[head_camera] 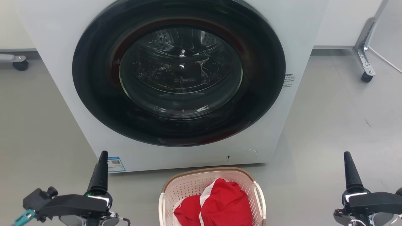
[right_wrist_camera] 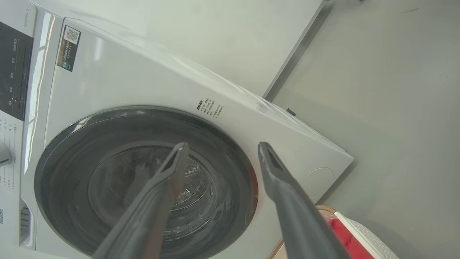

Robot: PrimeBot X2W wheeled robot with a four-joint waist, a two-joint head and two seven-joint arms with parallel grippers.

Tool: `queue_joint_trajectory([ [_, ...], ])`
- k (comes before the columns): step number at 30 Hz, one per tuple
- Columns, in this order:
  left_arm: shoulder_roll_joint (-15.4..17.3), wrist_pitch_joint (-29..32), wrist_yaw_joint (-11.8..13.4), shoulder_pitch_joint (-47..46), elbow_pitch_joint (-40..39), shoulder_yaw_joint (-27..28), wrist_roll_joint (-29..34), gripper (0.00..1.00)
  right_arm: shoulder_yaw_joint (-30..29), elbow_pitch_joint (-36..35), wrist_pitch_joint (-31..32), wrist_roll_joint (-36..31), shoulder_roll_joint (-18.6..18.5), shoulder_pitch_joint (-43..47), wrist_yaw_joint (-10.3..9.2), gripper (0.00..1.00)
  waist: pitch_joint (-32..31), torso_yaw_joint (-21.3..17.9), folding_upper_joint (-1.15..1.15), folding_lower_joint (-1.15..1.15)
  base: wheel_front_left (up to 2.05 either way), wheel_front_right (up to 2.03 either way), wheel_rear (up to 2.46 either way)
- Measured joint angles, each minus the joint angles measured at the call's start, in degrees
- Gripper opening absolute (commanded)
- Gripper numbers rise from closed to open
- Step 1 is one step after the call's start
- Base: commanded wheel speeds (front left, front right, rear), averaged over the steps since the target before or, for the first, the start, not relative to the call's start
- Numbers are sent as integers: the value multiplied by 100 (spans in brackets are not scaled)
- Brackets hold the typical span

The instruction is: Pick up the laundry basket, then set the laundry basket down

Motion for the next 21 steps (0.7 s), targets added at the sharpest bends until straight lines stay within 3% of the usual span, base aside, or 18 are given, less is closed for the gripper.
queue_joint_trajectory([
  [21,315,-446,504,-180,-393,-614,2317,100,633,-335,-442,-2315,-399,-116,-242,100,-10,38,0,0,0,0,0],
])
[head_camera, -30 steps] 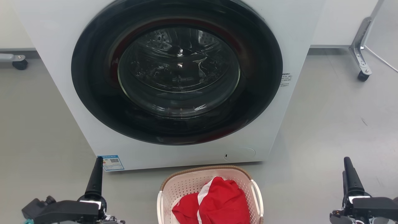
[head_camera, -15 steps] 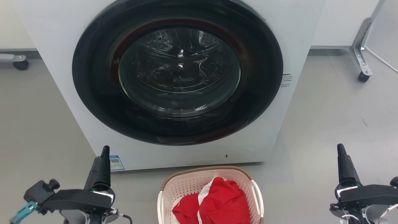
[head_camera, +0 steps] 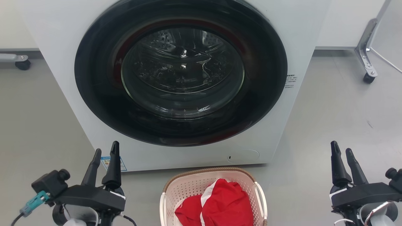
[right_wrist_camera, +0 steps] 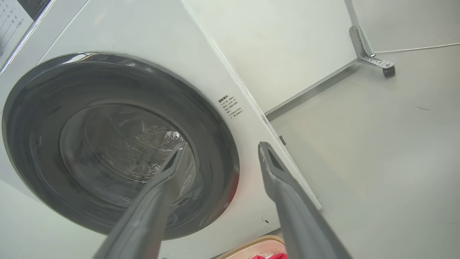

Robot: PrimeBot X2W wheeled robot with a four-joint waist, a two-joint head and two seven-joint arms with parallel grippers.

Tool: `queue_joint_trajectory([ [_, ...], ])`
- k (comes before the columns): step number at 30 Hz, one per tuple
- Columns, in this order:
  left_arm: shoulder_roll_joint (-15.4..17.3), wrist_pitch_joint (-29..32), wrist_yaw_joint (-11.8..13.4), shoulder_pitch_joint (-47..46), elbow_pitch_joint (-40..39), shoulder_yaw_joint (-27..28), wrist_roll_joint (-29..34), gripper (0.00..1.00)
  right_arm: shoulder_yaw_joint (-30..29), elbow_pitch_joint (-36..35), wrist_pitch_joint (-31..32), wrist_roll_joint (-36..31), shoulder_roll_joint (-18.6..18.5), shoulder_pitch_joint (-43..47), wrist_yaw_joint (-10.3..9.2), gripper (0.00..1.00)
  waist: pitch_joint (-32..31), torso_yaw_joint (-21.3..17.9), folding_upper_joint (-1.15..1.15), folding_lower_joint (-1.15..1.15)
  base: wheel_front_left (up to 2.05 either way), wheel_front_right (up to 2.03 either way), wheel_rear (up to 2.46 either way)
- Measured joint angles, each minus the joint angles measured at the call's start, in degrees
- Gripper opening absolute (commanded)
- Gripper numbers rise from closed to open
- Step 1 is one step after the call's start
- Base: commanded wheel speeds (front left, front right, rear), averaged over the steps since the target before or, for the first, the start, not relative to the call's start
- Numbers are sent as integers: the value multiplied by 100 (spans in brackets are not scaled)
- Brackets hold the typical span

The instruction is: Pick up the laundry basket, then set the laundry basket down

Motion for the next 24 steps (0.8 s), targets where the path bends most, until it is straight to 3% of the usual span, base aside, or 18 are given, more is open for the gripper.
queue_joint_trajectory([
  [24,159,-542,404,-65,-109,-622,2125,100,549,35,-522,-2139,-164,-85,-147,100,60,38,0,0,0,0,0],
])
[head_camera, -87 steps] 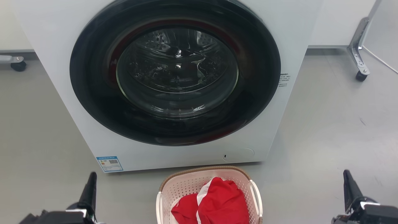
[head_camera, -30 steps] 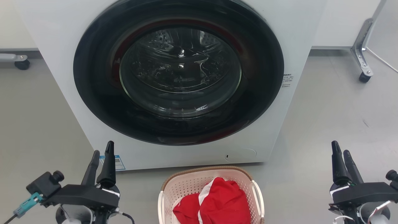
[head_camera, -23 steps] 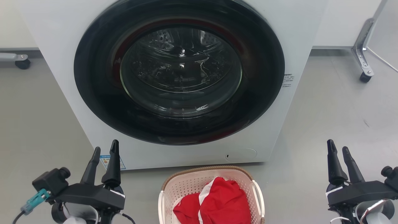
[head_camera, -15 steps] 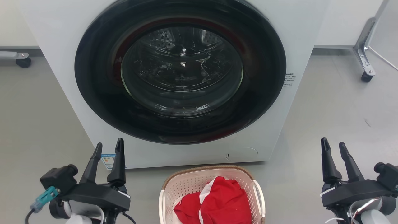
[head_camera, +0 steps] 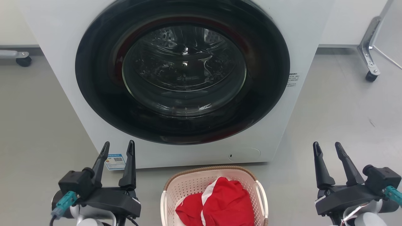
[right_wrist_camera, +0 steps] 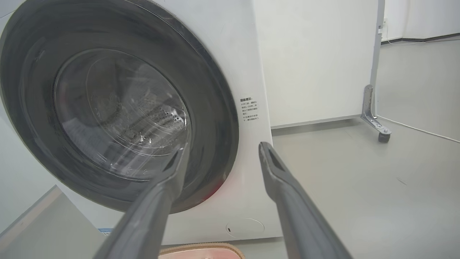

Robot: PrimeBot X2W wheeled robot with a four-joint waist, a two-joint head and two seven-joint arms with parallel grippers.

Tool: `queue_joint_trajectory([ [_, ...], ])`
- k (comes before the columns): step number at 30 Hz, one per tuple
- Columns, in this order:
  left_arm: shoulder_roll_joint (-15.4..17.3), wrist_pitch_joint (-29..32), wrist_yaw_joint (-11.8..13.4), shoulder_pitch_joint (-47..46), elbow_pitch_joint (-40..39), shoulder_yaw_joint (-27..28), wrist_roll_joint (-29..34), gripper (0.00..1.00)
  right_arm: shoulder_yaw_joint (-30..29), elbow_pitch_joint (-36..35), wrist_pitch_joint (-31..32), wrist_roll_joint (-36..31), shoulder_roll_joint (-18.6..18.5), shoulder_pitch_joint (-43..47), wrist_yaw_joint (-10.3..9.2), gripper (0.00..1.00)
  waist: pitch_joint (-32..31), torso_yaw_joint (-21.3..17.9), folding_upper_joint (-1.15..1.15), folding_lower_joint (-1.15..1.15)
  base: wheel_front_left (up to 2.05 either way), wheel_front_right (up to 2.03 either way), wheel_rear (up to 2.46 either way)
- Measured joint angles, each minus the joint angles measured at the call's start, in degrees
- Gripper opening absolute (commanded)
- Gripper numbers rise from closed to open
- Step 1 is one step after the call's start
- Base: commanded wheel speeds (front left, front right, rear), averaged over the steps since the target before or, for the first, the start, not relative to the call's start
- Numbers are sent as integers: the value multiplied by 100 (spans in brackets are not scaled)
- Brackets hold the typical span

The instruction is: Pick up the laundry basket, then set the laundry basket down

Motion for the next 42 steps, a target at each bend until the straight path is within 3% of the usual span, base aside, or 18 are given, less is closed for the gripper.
queue_joint_trajectory([
  [15,33,-300,225,2,126,-198,950,100,111,269,-300,-883,-2,1,-43,100,26,-4,0,0,0,0,0],
  [42,-21,-221,278,14,457,-118,896,100,-30,591,-300,-880,97,-12,137,100,37,7,0,0,0,0,0],
])
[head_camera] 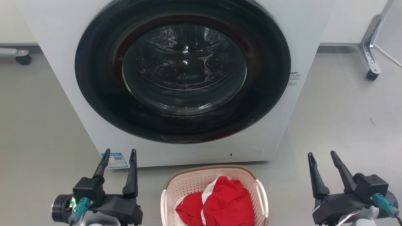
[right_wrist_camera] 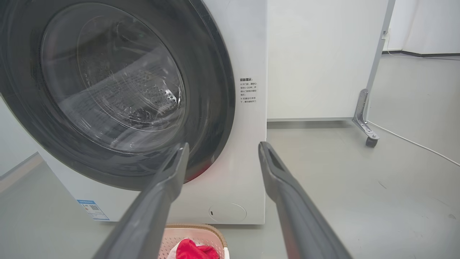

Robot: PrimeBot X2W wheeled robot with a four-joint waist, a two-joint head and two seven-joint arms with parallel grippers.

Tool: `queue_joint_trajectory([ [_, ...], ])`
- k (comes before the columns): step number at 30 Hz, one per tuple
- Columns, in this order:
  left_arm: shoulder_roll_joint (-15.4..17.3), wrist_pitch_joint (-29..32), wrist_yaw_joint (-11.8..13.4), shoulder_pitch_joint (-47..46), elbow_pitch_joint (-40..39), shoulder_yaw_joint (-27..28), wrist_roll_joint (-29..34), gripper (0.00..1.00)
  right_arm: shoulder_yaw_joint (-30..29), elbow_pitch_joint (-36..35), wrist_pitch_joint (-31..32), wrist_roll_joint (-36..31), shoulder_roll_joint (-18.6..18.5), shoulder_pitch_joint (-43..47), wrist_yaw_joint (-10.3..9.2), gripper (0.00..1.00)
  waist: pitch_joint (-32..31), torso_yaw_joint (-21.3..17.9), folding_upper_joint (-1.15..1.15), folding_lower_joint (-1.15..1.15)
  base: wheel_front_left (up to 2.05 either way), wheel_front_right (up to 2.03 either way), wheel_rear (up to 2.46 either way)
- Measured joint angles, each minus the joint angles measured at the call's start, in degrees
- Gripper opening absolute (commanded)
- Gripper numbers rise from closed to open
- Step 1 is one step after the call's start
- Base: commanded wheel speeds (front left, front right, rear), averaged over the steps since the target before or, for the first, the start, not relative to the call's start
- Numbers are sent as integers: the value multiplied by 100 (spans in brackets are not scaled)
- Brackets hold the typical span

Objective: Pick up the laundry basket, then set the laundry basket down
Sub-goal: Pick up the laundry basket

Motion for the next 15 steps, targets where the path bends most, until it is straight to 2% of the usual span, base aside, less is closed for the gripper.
queue_joint_trajectory([
  [15,-8,0,4,4,-43,5,2,100,-65,-18,0,-10,26,-36,27,100,142,2,0,0,0,0,0],
])
